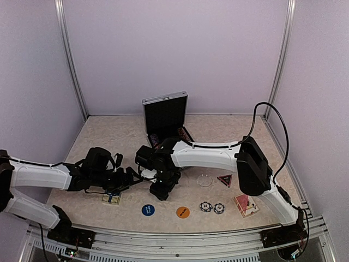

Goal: Pack up texas hold em set

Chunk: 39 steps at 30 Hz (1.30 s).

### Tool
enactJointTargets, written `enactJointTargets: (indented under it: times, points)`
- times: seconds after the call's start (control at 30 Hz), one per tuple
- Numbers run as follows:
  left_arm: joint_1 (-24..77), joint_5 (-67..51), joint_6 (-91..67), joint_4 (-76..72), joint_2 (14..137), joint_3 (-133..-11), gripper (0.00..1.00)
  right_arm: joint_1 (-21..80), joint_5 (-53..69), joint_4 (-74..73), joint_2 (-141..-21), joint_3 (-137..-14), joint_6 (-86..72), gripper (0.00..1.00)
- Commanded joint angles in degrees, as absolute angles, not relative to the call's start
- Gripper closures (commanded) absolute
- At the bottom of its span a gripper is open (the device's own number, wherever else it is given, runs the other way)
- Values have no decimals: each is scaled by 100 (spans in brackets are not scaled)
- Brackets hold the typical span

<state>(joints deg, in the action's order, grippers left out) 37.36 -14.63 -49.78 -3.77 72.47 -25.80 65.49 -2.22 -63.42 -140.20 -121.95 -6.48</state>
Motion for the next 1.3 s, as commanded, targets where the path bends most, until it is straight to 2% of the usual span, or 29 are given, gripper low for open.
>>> enactJointTargets:
  times: [0.0, 0.27, 0.77, 1.27]
  points:
    - [3668, -1381, -4948, -450, 7124, -2523, 10, 6712, -333, -6469, -14448, -12186, -646, 42]
    - [3639, -1401, -4929, -409, 7054, -2522, 10, 6719, -279, -6489, -14423, -11983, -638, 59]
    - [3768, -1524, -4956, -532, 7243, -2542, 10, 6715, -656, -6623, -14129, -12236, -602, 60]
    - [4036, -2139, -5059, -1376, 8130, -2607, 10, 6724, -1050, -6504, -13520, -12264, -663, 59]
